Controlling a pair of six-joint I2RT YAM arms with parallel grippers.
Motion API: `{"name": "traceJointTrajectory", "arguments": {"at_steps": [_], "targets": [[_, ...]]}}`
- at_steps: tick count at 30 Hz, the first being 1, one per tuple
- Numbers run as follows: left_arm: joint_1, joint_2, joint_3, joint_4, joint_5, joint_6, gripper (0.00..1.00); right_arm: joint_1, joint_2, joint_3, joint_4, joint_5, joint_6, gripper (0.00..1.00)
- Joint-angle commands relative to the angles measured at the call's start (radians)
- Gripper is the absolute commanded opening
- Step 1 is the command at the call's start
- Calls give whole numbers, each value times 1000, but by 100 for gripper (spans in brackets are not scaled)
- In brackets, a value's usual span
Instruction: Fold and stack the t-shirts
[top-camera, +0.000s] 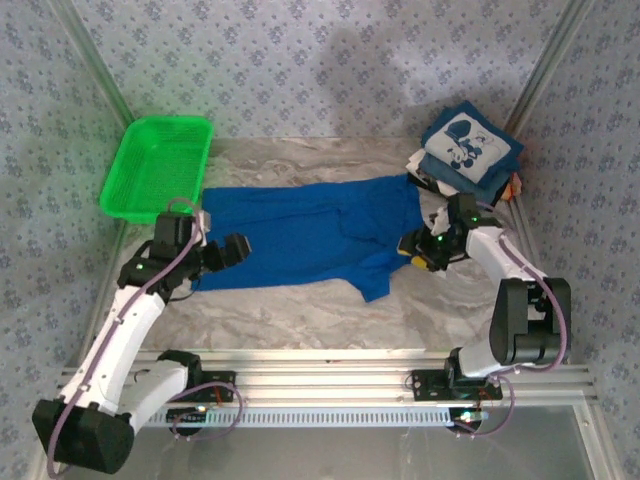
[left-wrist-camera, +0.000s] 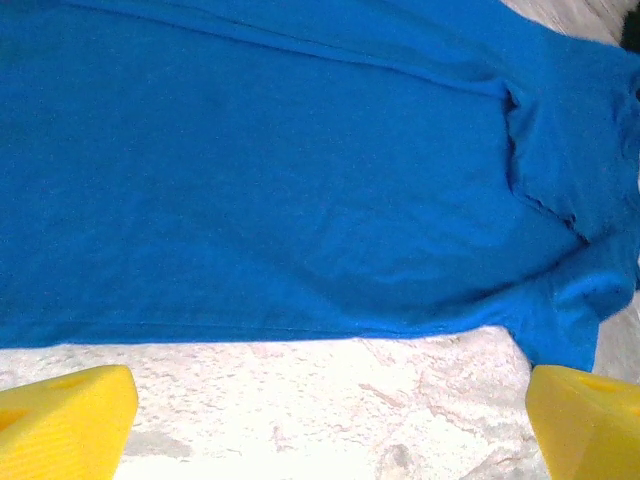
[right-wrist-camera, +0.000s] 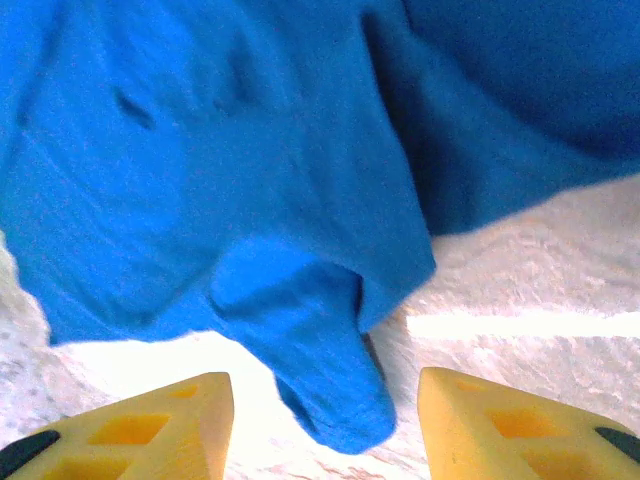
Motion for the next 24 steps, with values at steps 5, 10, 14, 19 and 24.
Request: {"name": "traceJointTrajectory", "arguments": {"at_steps": [5,10,14,19,24], "targets": [[-191,69,84,64,-124,47,100,99,102,-26,111,99,-68,49],[-203,58,78,64,-134,32,100,143,175,15,99,155,-66,44],[-202,36,68,43,-150,32,100,154,203,38,76,194,-49,31],[-202,21,42,35,-161,24,100,155,200,58,54,183,-34,9],[-202,6,24,34,-168,18,100,181,143,68,-25,143,-37,5]]}}
